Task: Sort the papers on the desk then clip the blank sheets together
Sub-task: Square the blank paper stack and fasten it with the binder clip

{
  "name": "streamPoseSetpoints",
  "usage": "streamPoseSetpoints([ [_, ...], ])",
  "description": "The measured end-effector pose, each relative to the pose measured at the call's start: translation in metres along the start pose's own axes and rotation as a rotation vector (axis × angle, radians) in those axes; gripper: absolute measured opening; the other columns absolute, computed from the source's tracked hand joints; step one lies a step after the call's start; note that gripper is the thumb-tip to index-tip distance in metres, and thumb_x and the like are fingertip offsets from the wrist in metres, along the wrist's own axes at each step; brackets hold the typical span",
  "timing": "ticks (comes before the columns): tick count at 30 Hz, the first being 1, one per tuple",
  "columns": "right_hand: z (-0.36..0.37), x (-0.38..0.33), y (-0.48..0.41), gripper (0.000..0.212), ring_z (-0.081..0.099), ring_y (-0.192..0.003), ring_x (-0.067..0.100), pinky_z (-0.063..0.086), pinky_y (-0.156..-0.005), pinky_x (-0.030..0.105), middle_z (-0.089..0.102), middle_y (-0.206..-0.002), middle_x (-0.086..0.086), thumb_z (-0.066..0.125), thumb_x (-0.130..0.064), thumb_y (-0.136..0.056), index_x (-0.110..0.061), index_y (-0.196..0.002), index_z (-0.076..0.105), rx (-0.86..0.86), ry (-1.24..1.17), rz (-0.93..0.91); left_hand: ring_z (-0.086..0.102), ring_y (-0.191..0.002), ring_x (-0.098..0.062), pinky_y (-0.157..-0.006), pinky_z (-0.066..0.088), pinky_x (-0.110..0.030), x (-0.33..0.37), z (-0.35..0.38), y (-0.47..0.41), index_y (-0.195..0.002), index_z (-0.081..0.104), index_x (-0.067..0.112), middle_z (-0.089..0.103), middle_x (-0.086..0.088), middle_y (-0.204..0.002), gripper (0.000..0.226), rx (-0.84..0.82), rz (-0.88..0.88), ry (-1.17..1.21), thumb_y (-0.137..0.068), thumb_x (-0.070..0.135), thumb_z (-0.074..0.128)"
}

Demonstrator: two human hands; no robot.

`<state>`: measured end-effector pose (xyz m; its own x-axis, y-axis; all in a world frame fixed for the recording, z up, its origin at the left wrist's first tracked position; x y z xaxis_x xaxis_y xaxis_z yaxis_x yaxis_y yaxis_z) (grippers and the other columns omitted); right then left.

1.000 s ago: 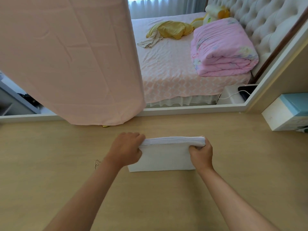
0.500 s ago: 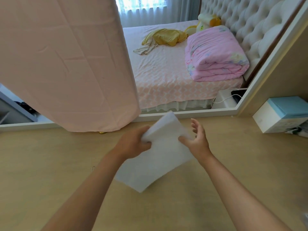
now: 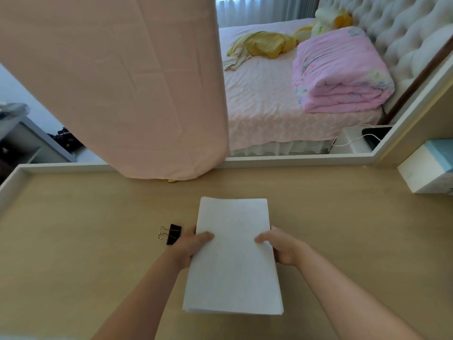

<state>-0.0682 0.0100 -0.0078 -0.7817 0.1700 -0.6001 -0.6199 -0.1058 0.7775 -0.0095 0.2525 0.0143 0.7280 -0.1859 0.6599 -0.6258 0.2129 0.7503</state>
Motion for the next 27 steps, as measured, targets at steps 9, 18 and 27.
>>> streamPoseSetpoints([
  [9, 0.040, 0.051, -0.034, 0.038, 0.066, -0.095, 0.026, 0.056, -0.084, 0.045, 0.067, -0.107, 0.006, 0.059, 0.000, -0.084, -0.017, -0.116, 0.051, 0.358, 0.099, 0.010, 0.063, -0.100, -0.018, -0.069, 0.055, -0.033, -0.079, -0.042, -0.009, -0.128, 0.034, 0.027, 0.060, 0.004, -0.117, 0.063, -0.055, -0.140, -0.226, -0.080, 0.011, 0.073],
  [18, 0.074, 0.042, -0.021, 0.038, 0.061, -0.088, 0.023, 0.047, -0.064, 0.032, 0.059, -0.099, 0.000, 0.054, -0.011, -0.080, -0.019, -0.112, 0.036, 0.500, 0.524, -0.020, 0.062, -0.086, -0.018, -0.066, 0.050, -0.029, -0.084, -0.040, -0.010, -0.115, 0.047, 0.012, 0.062, 0.004, -0.097, 0.040, 0.145, -0.061, -0.290, -0.077, 0.009, 0.059],
  [27, 0.104, 0.051, 0.015, 0.051, 0.065, -0.085, 0.016, 0.055, -0.071, 0.039, 0.064, -0.098, -0.013, 0.046, -0.002, -0.079, -0.043, -0.107, 0.041, 0.556, 0.408, -0.224, 0.067, -0.092, -0.019, -0.076, 0.057, -0.037, -0.064, -0.057, -0.001, -0.123, 0.046, 0.021, 0.065, 0.000, -0.108, 0.047, 0.063, 0.116, -0.165, -0.081, 0.012, 0.064],
])
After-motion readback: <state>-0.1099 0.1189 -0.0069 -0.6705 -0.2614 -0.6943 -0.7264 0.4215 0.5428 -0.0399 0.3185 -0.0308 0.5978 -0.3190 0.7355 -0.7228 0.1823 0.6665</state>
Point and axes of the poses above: each hand's wrist, its own y-axis away from the middle knuckle, its own z-axis out of the palm, x = y × z, the point moved 3 cm from there along -y, towards the middle knuckle
